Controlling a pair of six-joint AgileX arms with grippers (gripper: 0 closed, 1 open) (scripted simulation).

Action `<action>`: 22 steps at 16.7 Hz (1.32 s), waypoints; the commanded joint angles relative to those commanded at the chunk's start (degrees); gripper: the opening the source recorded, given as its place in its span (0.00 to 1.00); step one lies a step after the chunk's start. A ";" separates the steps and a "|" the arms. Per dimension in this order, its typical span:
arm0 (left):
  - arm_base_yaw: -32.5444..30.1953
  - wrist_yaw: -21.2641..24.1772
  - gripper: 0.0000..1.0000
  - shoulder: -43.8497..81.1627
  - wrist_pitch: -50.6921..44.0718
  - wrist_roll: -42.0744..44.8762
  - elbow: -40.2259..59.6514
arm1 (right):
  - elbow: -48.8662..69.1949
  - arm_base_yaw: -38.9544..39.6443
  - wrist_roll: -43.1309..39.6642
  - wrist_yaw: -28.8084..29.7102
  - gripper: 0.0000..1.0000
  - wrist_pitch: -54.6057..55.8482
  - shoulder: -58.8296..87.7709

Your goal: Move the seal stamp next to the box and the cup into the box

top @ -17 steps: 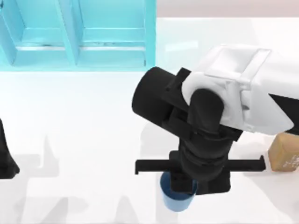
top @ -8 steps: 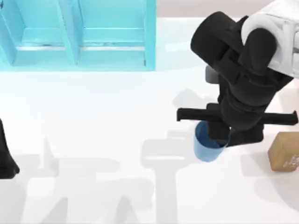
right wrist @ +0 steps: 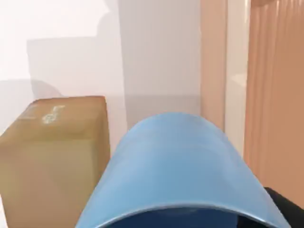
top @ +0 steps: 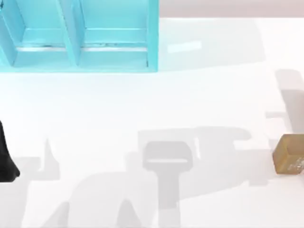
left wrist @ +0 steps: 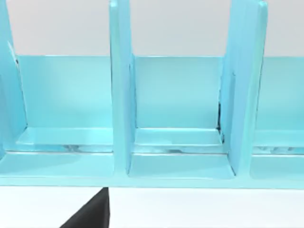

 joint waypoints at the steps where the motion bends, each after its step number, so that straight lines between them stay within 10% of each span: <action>1: 0.00 0.00 1.00 0.00 0.00 0.00 0.00 | -0.76 -5.17 -5.45 0.12 0.00 -0.11 -0.31; 10: 0.00 0.00 1.00 0.00 0.00 0.00 0.00 | -6.40 -38.24 -40.81 -4.52 0.00 -0.98 -2.96; 22: 0.00 0.00 1.00 0.00 0.00 0.00 0.00 | -7.81 -36.40 -47.75 -3.41 0.00 4.01 -3.17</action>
